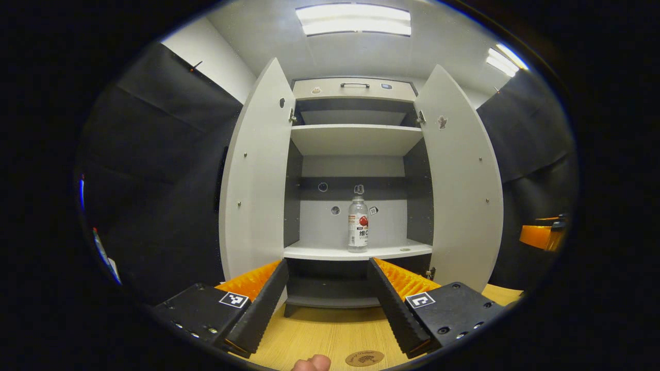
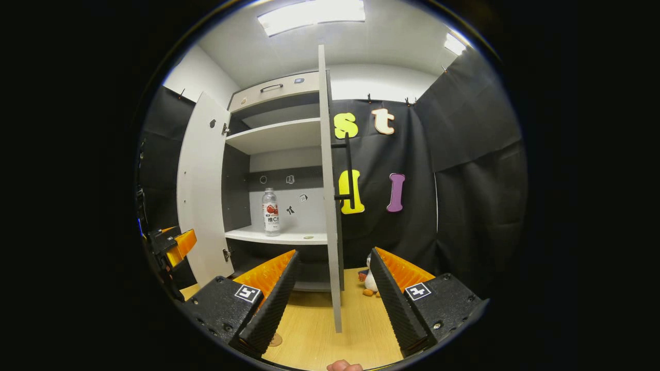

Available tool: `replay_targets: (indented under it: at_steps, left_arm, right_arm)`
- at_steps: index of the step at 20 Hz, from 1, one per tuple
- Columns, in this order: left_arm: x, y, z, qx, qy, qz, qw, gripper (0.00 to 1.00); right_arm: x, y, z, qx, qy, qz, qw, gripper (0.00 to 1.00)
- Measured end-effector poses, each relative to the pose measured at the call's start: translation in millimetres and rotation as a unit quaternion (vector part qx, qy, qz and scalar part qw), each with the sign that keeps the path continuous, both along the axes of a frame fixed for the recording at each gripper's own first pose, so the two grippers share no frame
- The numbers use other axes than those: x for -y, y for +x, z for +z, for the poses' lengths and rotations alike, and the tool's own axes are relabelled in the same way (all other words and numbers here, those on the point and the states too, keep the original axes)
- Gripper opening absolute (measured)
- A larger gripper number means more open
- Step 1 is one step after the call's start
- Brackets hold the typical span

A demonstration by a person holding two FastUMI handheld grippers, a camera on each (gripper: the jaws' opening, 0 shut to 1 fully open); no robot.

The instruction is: Grasp the bottle in the cabinet with the left hand and place it on the coaster, then close the right door with the right hand and the left door with the left hand.

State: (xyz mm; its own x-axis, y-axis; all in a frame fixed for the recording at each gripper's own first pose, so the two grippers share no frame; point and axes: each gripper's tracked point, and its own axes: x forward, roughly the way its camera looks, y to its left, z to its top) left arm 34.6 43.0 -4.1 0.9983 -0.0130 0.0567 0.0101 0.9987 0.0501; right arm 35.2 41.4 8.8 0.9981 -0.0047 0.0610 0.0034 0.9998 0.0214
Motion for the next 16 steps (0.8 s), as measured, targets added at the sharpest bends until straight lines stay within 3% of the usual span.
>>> replay_targets:
  at_steps: [5,14,15,16]
  left_arm:
    - [-3,0,-10,-0.015,-0.007,-0.006,1.0,0.95]
    - [-5,2,-14,-0.026,-0.009,-0.02,0.999,0.95]
    - [-4,4,-16,-0.032,-0.009,-0.021,0.999,0.9]
    - [-2,7,-18,-0.04,-0.01,-0.024,0.999,0.95]
  right_arm:
    - [-12,-5,0,0.004,-0.026,0.002,1.0,0.84]
    - [-24,-11,-7,-0.01,-0.022,0.008,1.0,0.84]
    - [-25,-12,-8,-0.011,-0.022,0.008,1.0,0.84]
    - [-26,-13,-8,-0.012,-0.022,0.009,1.0,0.84]
